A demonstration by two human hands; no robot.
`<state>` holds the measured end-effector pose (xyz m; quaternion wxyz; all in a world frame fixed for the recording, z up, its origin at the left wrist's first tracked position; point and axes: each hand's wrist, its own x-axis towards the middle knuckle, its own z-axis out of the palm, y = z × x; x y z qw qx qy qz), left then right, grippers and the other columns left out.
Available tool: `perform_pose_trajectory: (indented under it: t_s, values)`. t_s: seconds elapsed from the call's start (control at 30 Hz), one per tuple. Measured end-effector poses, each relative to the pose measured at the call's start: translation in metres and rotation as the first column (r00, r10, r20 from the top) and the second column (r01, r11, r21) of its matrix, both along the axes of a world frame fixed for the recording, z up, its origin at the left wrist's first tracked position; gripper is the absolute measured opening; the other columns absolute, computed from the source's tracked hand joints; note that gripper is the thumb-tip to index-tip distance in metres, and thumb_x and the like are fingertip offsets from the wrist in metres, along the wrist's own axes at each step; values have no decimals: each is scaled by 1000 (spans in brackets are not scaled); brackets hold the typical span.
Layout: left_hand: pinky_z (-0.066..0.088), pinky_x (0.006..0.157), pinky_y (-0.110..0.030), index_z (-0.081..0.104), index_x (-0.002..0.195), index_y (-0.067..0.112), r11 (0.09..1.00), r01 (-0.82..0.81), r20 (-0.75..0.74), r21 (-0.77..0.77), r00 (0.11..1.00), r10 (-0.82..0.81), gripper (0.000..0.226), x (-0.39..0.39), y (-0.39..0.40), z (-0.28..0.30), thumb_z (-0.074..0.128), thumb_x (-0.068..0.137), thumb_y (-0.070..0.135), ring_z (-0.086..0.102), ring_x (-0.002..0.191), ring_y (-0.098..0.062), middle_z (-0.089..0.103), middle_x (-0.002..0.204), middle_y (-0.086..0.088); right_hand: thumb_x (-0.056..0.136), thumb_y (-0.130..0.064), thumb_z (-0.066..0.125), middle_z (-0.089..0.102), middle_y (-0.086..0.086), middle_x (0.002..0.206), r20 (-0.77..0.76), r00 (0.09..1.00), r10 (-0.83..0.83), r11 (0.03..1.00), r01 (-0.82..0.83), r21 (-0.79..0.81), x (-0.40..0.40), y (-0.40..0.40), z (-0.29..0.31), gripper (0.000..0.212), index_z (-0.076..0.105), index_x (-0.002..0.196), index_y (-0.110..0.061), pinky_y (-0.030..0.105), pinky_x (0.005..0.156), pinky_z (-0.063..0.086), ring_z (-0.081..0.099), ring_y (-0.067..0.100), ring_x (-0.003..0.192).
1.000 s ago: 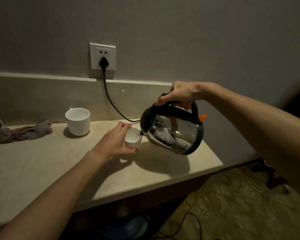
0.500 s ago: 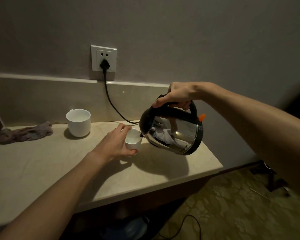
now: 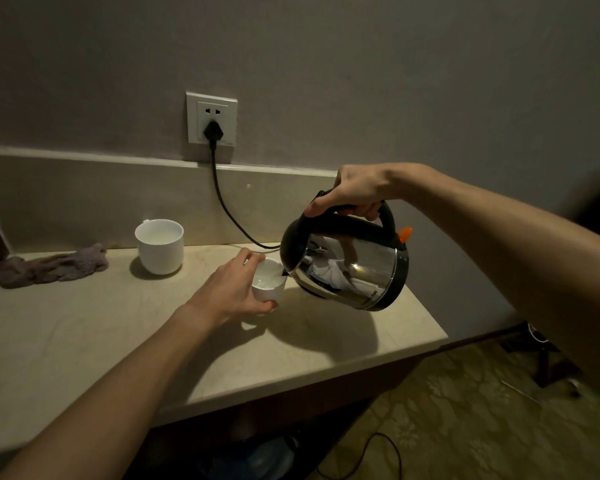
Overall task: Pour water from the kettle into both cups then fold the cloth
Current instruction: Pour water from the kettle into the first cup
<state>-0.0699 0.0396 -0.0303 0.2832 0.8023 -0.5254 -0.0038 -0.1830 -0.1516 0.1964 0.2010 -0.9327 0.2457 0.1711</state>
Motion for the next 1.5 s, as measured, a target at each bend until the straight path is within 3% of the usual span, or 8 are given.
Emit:
perform_pose_trajectory:
  t_s: [1.13,1.5]
  values:
    - [51,93,-34,41,148,15,1000,7,-4,-19,1000,-8,102,3,-1,-5,81,67,62,56,114,-22,46,134,1,86,-58,67,46,-4,51,-12,1000,18,1000,-18,-22,1,6,2,46,63,67,-17,22,45,36,41,11,43]
    - [51,93,-37,41,147,16,1000,-2,-10,-15,1000,2,100,3,-2,-5,81,68,62,57,113,-23,46,133,1,84,-61,65,42,-3,51,102,993,-63,994,53,101,-29,-12,-16,49,61,65,-16,23,44,32,37,12,43]
